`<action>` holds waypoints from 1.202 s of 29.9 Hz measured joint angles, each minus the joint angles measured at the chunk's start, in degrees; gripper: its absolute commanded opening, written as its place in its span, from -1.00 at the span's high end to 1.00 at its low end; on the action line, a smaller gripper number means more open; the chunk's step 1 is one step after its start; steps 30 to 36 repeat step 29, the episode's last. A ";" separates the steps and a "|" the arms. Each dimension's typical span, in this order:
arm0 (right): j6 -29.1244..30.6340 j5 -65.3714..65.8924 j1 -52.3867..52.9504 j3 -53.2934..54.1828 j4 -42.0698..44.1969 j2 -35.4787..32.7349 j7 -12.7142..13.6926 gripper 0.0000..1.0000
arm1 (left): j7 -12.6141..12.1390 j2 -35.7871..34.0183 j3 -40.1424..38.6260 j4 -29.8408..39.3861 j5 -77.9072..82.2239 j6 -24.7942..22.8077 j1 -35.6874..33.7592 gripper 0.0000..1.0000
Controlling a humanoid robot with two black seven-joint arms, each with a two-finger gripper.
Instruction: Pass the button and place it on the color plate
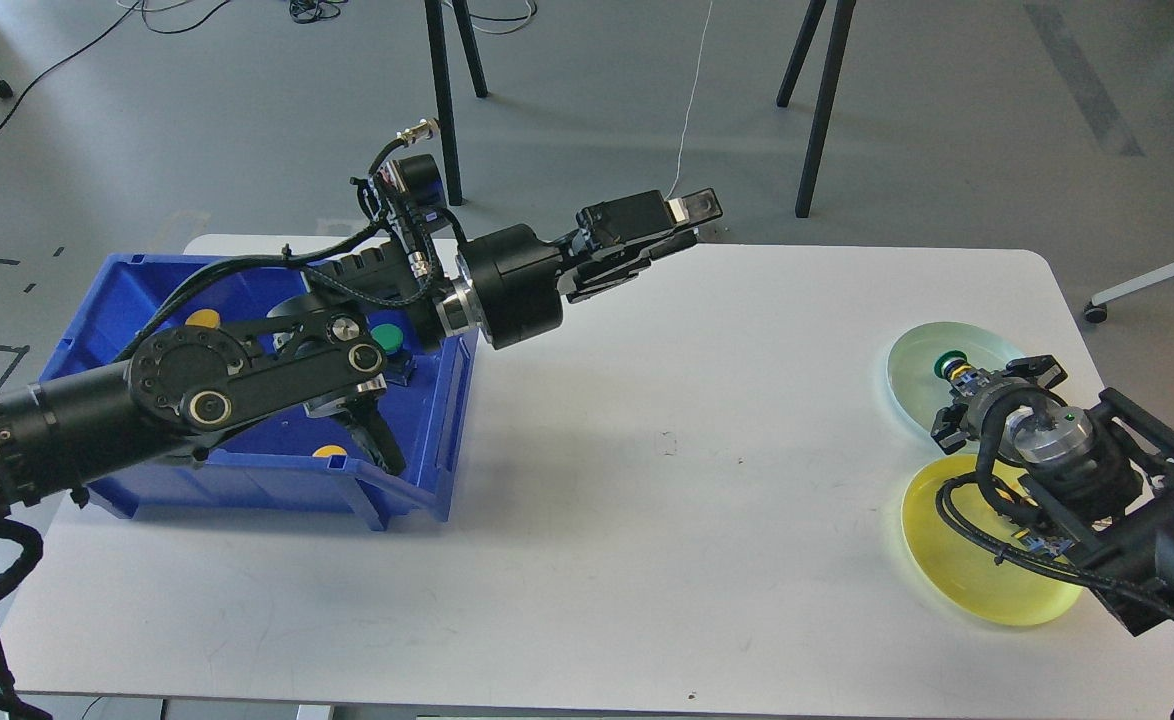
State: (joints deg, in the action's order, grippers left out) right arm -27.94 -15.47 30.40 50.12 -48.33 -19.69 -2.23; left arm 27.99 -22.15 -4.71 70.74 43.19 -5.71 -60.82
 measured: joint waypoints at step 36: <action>55.90 2.90 3.24 2.20 -16.77 -16.73 -1.38 -1.00 | 0.00 -11.63 -28.01 -3.53 -22.22 -22.13 19.06 -0.69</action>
